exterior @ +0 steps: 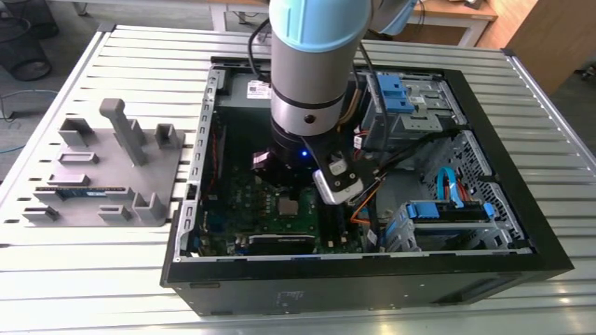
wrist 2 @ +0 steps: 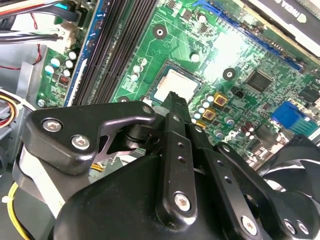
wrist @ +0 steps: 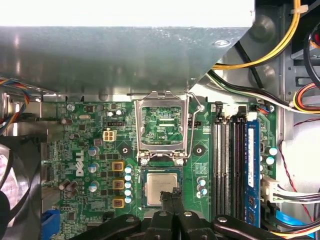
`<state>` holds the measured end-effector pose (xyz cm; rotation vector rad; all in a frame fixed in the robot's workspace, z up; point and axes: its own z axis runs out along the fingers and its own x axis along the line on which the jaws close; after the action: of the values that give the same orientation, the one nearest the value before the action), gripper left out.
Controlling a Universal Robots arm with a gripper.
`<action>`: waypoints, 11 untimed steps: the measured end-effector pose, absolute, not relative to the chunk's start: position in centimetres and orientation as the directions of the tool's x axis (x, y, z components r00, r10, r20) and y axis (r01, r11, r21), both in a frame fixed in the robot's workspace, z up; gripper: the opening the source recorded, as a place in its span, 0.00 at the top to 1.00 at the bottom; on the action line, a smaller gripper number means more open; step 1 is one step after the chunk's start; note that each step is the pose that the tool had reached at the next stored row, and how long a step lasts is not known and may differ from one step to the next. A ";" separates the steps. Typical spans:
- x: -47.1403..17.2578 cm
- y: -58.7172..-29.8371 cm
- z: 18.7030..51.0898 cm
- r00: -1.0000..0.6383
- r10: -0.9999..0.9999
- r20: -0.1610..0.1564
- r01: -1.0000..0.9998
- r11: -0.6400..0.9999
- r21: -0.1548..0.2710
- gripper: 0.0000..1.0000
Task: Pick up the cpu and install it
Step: 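Close the cpu cover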
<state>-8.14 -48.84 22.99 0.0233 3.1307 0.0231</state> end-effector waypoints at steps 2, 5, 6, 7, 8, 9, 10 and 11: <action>-8.0 -48.8 23.0 -1.000 0.015 -0.011 0.015 1.000 0.015 0.89; -7.8 -48.8 23.0 -1.000 0.015 -0.011 0.015 1.000 0.015 0.89; -7.8 -48.8 23.0 -1.000 0.015 -0.011 0.015 1.000 0.015 0.89; -7.7 -48.8 23.0 -1.000 0.015 -0.011 0.015 1.000 0.015 0.89; -7.6 -48.8 23.0 -1.000 0.015 -0.011 0.015 1.000 0.015 0.89; -7.5 -48.8 23.0 -1.000 0.015 -0.011 0.015 1.000 0.015 0.89; -7.4 -48.8 23.0 -1.000 0.015 -0.011 0.015 1.000 0.015 0.89; -7.3 -48.8 23.0 -1.000 0.015 -0.011 0.015 1.000 0.015 0.89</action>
<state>-7.32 -48.80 22.98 0.0232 3.1307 0.0231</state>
